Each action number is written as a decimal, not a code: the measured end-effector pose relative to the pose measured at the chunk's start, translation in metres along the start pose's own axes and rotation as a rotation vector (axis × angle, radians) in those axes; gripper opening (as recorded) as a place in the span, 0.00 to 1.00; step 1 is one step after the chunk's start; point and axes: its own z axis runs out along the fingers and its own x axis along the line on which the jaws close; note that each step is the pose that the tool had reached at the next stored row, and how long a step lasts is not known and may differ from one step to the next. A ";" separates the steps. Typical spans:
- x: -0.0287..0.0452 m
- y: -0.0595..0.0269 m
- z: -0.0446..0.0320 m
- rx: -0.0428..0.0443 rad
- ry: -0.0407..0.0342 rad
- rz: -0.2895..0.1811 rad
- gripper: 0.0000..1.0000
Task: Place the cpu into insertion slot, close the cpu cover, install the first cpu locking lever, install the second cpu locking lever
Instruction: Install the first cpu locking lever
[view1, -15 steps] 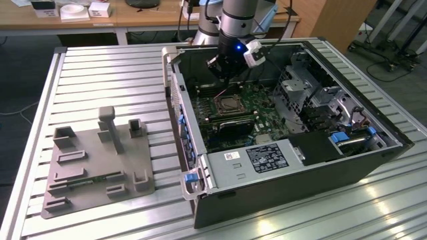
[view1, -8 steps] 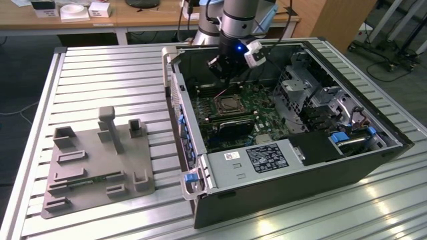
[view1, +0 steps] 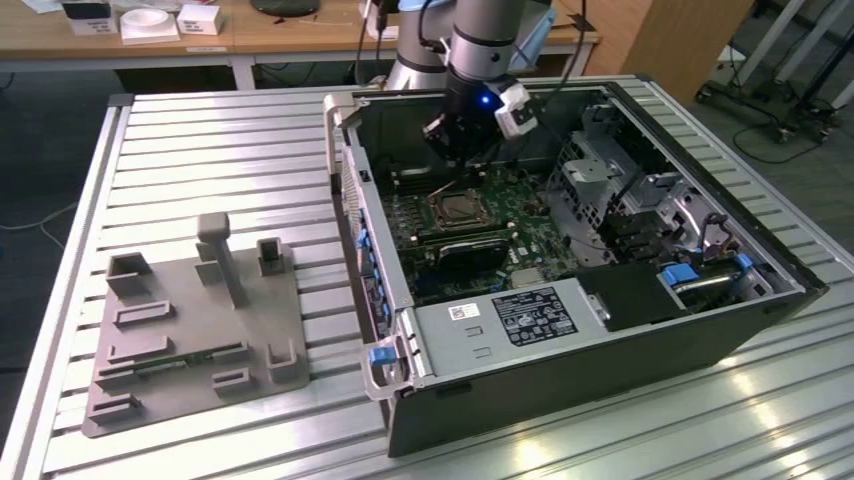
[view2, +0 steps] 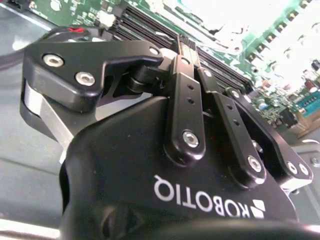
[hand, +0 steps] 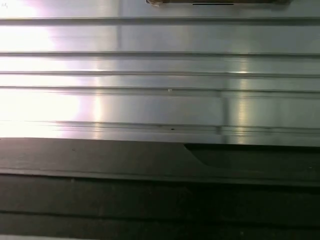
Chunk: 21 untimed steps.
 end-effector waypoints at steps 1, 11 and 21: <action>-0.0011 -0.0001 0.0014 0.0000 0.0001 0.000 0.10; -0.0091 -0.0004 0.0169 0.0000 0.0001 -0.004 0.10; -0.0091 -0.0004 0.0177 0.0000 0.0002 -0.004 0.10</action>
